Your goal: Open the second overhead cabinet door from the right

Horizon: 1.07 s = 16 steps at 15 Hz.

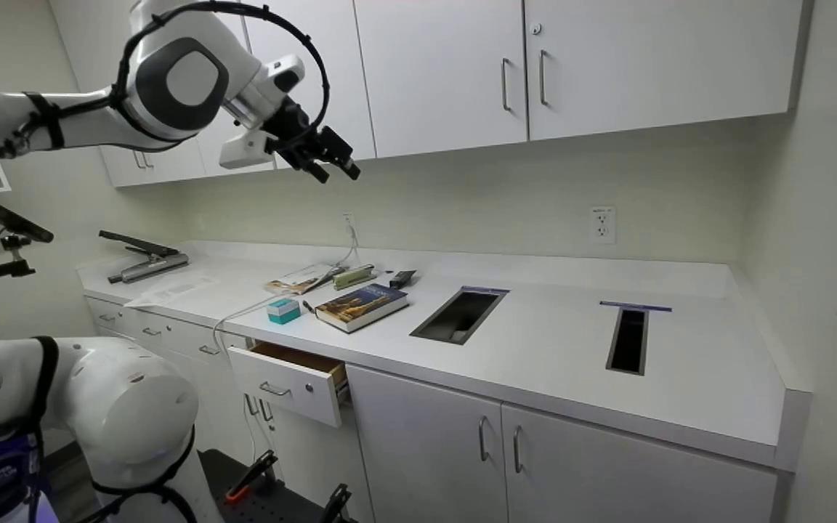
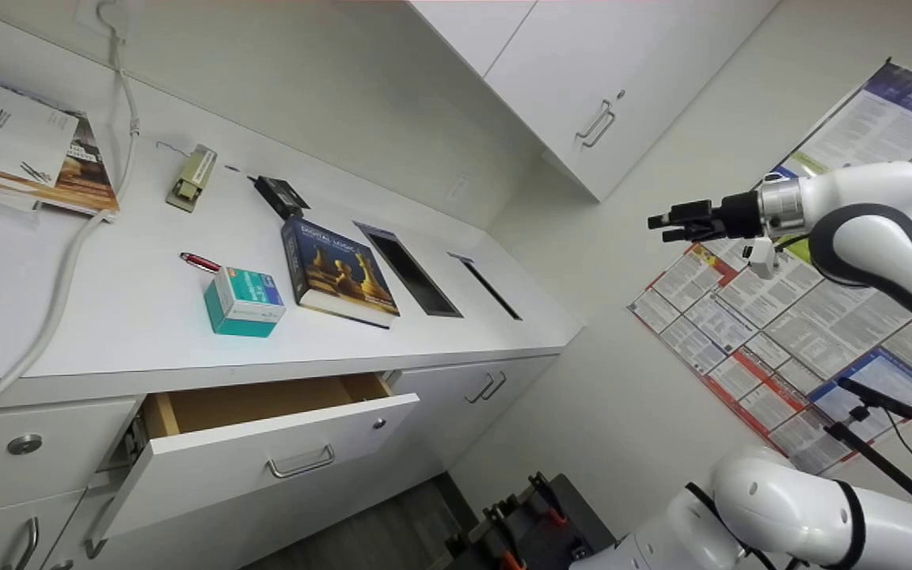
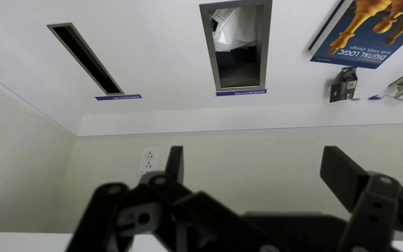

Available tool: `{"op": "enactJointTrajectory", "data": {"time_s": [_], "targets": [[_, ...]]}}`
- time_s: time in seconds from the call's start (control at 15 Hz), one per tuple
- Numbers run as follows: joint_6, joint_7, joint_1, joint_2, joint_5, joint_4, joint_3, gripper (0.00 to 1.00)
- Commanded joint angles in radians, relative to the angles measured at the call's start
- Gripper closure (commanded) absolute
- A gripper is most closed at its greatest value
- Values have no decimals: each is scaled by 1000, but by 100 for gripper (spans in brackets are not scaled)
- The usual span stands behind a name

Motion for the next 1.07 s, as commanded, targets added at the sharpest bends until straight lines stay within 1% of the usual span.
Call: {"op": "enactJointTrajectory", "data": {"time_s": [0.0,0.13,0.2,0.33,0.53,0.67,0.73,0.87,1.0], "targets": [[-1,-10,-12,-2,13,2,6,0],[-1,-10,-12,-1,13,2,8,0],[74,29,-61,16,-23,-5,31,0],[188,77,-108,60,-33,22,32,0],[380,93,-197,156,-51,91,29,0],[503,75,-237,231,-55,149,18,0],[550,50,-240,274,-50,186,5,0],[610,-9,-201,354,-24,262,-39,0],[611,-92,-94,430,28,348,-124,0]]}}
